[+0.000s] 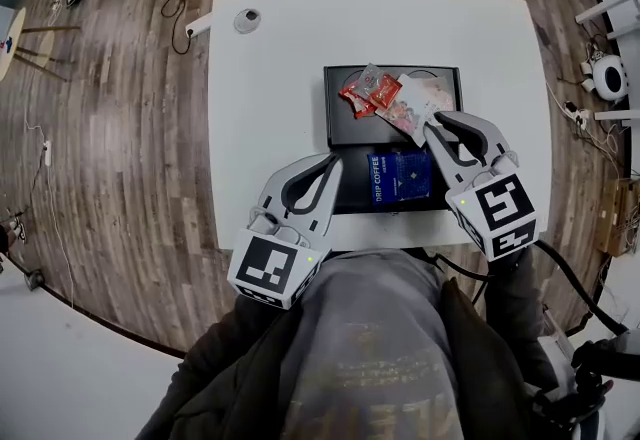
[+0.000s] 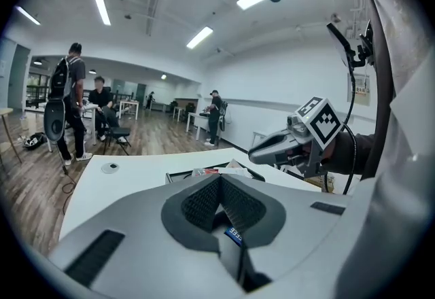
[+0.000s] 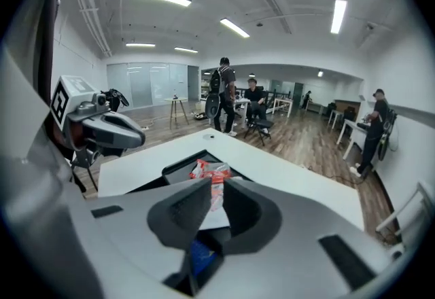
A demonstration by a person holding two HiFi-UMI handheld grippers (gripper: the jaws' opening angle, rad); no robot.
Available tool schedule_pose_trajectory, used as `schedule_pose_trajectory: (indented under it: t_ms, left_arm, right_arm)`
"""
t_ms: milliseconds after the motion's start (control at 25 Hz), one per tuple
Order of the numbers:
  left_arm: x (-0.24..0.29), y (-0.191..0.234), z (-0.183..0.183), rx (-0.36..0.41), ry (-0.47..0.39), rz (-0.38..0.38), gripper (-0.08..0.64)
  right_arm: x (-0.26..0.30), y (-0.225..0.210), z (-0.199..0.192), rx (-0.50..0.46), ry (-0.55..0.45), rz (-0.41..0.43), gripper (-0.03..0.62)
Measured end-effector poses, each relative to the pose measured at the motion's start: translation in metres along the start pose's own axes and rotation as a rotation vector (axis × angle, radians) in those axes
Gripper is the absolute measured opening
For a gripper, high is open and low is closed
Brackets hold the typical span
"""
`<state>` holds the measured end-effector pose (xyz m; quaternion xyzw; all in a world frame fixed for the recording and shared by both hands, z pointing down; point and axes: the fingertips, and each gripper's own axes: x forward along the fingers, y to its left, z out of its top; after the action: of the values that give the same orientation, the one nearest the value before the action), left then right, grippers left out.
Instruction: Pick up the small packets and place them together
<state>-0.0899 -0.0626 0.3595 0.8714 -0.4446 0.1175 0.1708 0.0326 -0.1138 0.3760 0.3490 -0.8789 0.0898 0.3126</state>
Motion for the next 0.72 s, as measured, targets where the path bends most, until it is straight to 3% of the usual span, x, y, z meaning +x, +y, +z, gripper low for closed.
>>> schedule_pose_trajectory:
  t_ms: [80, 280, 560, 720]
  left_arm:
    - [-0.001, -0.004, 0.0, 0.005, 0.0, -0.009, 0.003]
    - [-0.007, -0.004, -0.003, 0.003, 0.026, 0.004, 0.003]
    - [-0.026, 0.014, -0.013, -0.016, 0.053, 0.052, 0.003]
    - [-0.038, 0.026, -0.023, -0.031, 0.048, 0.073, 0.003]
  right_arm:
    - [0.004, 0.02, -0.021, 0.012, 0.048, 0.072, 0.01]
    - [0.028, 0.077, -0.086, -0.081, 0.259, 0.262, 0.006]
    - [0.063, 0.101, -0.124, -0.182, 0.465, 0.308, 0.006]
    - [0.079, 0.113, -0.114, -0.155, 0.453, 0.342, 0.005]
